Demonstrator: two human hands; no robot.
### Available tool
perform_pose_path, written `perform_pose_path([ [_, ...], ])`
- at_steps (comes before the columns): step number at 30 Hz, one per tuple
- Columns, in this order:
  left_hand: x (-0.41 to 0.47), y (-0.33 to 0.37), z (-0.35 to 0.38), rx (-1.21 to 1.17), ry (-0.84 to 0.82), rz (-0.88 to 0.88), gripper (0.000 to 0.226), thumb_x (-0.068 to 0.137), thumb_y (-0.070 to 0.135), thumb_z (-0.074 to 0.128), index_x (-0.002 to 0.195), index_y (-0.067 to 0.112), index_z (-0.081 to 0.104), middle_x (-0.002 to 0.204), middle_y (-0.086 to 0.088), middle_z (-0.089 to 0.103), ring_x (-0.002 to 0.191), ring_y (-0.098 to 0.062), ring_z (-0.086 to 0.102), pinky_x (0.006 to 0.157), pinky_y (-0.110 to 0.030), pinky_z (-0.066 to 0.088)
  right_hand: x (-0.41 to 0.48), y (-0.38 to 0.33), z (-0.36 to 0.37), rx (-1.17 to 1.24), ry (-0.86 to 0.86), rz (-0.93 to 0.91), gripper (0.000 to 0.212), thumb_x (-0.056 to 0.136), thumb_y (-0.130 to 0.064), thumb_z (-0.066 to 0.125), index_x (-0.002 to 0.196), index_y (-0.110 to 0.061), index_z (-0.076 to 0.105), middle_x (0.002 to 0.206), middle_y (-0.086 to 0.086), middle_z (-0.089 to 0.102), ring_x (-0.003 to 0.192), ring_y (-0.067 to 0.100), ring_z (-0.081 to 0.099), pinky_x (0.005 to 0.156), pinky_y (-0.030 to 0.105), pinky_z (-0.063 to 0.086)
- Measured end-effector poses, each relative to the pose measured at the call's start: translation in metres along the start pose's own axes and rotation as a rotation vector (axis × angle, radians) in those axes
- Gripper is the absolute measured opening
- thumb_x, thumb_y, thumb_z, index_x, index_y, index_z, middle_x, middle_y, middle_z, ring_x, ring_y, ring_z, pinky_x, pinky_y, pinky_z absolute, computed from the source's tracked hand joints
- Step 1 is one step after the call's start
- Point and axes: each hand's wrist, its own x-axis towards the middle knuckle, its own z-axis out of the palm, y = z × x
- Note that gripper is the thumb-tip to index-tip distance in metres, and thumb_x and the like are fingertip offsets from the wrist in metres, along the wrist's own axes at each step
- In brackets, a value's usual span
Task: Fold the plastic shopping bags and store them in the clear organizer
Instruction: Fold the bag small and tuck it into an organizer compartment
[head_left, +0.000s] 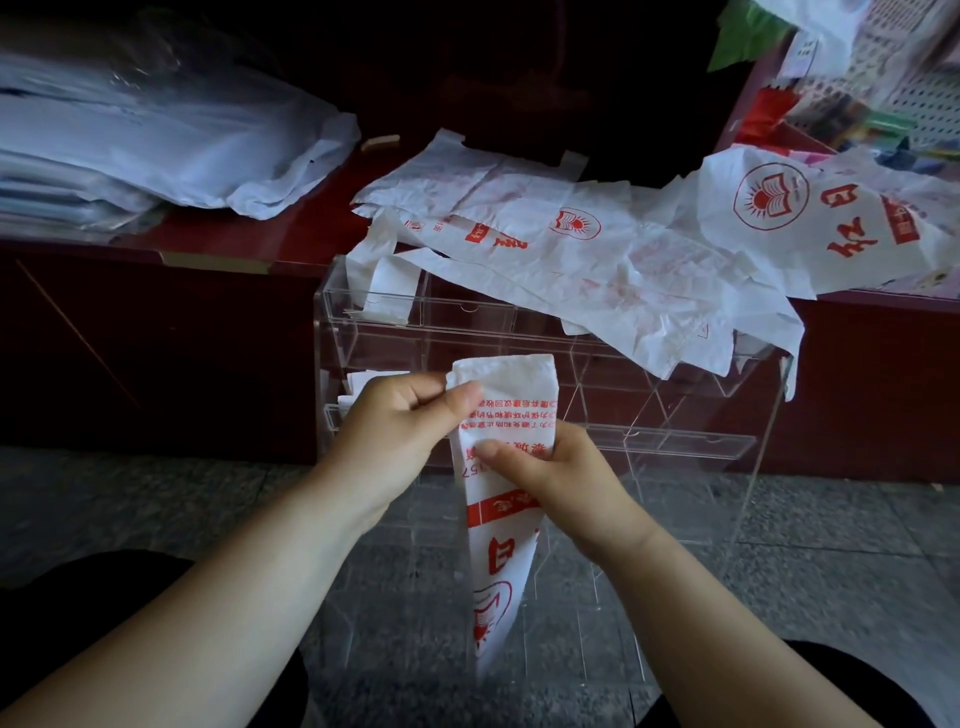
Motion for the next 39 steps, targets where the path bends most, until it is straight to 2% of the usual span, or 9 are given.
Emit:
perform_pose_path([
  [10,0.030,0.007,-0.028,-0.446,0.157,-0.089,0.020,0.090,0.017,0.047,0.077,0.015,0.061,0.059,0.006,0.068,0.056,-0.004,0.065,0.053,-0.018,0.054,0.001,0.022,0.006,-0.114,-0.184,0.268,0.015,0.083,-0.010,0.063,0.071,-0.019,0.066,0.062,-0.010,0.068,0.060,0.003,0.065,0.066,0.017,0.054],
  [14,0.024,-0.001,-0.030,-0.425,-0.110,-0.207,0.015,0.063,0.024,0.060,0.062,0.020,0.074,0.067,0.004,0.071,0.061,-0.007,0.067,0.057,-0.020,0.054,0.004,0.019,0.002,-0.022,-0.179,0.279,0.012,0.085,-0.011,0.061,0.076,-0.018,0.066,0.068,-0.009,0.071,0.067,0.007,0.068,0.072,0.024,0.056],
  [17,0.014,-0.019,-0.012,-0.238,-0.227,-0.284,0.014,0.070,0.012,0.060,0.077,0.019,0.071,0.072,0.005,0.072,0.071,-0.012,0.069,0.072,-0.027,0.055,0.005,0.017,0.000,-0.020,-0.179,0.261,0.011,0.084,-0.012,0.061,0.077,-0.019,0.067,0.071,-0.009,0.071,0.069,0.008,0.068,0.074,0.025,0.056],
  [19,0.013,-0.024,-0.001,-0.218,-0.202,-0.294,0.013,0.078,0.010,0.057,0.087,0.014,0.065,0.075,0.002,0.072,0.075,-0.016,0.068,0.079,-0.031,0.053,0.004,0.018,0.001,-0.029,-0.160,0.248,0.013,0.083,-0.009,0.062,0.076,-0.018,0.067,0.068,-0.009,0.071,0.068,0.007,0.068,0.071,0.022,0.055],
  [23,0.023,-0.021,-0.004,-0.443,-0.129,-0.264,0.017,0.085,0.011,0.050,0.080,0.010,0.066,0.071,-0.004,0.072,0.064,-0.015,0.069,0.062,-0.029,0.058,0.000,0.026,0.001,-0.104,-0.146,0.278,0.002,0.080,-0.011,0.068,0.078,-0.011,0.069,0.077,0.005,0.071,0.076,0.022,0.067,0.080,0.036,0.055],
  [26,0.034,-0.015,-0.017,-0.532,-0.029,-0.201,0.018,0.092,0.014,0.044,0.085,0.011,0.060,0.067,-0.001,0.071,0.061,-0.011,0.068,0.056,-0.025,0.056,0.000,0.031,0.000,-0.120,-0.201,0.312,0.021,0.076,-0.019,0.071,0.089,-0.002,0.067,0.091,0.020,0.068,0.086,0.031,0.065,0.086,0.046,0.052],
  [31,0.044,-0.010,-0.042,-0.622,0.050,-0.101,0.024,0.092,0.019,0.042,0.080,0.014,0.062,0.067,0.002,0.070,0.063,-0.008,0.067,0.060,-0.026,0.057,0.001,0.034,-0.008,-0.086,-0.367,0.386,0.022,0.083,-0.015,0.058,0.094,0.003,0.063,0.078,0.009,0.069,0.068,0.015,0.067,0.072,0.026,0.054],
  [35,0.044,-0.008,-0.051,-0.609,0.116,-0.041,0.018,0.095,0.019,0.040,0.086,0.016,0.056,0.065,0.005,0.070,0.064,-0.006,0.067,0.056,-0.021,0.054,0.001,0.030,-0.021,-0.171,-0.433,0.404,0.017,0.081,-0.022,0.061,0.091,-0.009,0.065,0.085,0.004,0.070,0.075,0.013,0.067,0.074,0.027,0.055],
  [39,0.043,-0.009,-0.049,-0.553,0.176,-0.042,0.015,0.095,0.020,0.043,0.086,0.019,0.055,0.065,0.005,0.070,0.064,-0.006,0.068,0.056,-0.023,0.055,0.003,0.024,-0.034,-0.244,-0.362,0.356,0.065,0.052,-0.046,0.069,0.111,-0.019,0.060,0.112,0.003,0.065,0.104,0.013,0.061,0.095,0.029,0.047],
])
